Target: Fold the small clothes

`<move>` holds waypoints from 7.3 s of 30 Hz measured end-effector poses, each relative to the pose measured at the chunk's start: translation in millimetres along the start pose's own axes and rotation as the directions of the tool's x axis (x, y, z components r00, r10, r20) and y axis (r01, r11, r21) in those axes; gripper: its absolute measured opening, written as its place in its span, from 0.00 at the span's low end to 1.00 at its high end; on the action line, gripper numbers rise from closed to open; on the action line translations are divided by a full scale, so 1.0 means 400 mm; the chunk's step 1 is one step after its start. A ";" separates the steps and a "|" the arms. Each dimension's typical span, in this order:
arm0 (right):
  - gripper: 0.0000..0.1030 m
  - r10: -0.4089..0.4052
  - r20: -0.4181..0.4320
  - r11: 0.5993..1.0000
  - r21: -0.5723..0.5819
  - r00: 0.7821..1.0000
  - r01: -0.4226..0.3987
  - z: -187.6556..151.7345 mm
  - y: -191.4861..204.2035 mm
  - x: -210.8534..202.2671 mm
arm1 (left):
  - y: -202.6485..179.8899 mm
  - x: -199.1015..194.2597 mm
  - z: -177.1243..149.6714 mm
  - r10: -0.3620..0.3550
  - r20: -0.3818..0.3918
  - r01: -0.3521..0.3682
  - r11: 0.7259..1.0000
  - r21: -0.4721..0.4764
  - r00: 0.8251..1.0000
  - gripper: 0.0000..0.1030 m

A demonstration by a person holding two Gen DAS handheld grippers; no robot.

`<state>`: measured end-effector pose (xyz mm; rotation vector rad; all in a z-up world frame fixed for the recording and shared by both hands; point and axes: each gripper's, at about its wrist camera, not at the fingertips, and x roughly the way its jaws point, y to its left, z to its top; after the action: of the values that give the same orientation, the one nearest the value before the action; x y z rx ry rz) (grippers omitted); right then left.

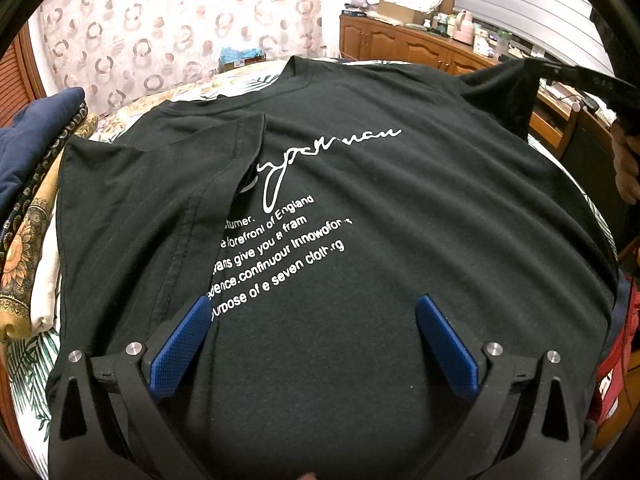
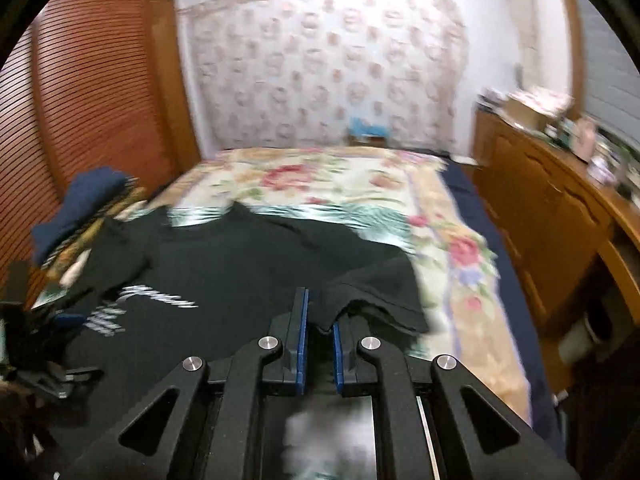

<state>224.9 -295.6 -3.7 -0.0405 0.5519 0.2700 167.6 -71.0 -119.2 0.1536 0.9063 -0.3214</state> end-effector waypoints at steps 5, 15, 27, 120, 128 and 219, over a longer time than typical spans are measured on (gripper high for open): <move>0.17 0.063 -0.121 0.994 -0.080 0.991 -0.073 -0.063 0.101 0.046 | 0.001 0.001 0.000 0.000 0.000 0.000 1.000 0.000 1.000 1.00; 0.47 0.046 -0.113 0.998 0.040 0.993 -0.042 -0.126 0.011 0.003 | 0.002 -0.001 -0.001 -0.003 0.004 0.003 1.000 0.005 1.000 1.00; 0.46 -0.130 -0.234 0.963 0.201 0.963 0.179 -0.088 -0.154 0.155 | -0.037 -0.181 0.032 -0.086 0.206 0.089 0.996 -0.004 0.975 1.00; 0.37 0.115 -0.199 0.977 -0.153 0.973 -0.147 -0.069 0.230 0.018 | 0.235 -0.167 -0.032 0.048 0.228 0.004 0.976 -0.220 0.972 0.99; 0.50 0.039 -0.114 0.993 -0.110 0.993 -0.052 0.003 0.147 0.044 | 0.373 -0.134 0.060 0.087 0.196 -0.043 0.975 -0.219 0.977 0.80; 0.06 0.171 -0.033 0.985 -0.003 0.985 -0.172 -0.233 0.174 -0.351 | 0.245 -0.470 -0.252 0.054 0.325 0.004 0.985 -0.174 0.944 0.04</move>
<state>43.9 -272.6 -7.1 -0.0034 0.5877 0.4396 17.6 87.3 -32.2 -0.0488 0.5955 -0.2345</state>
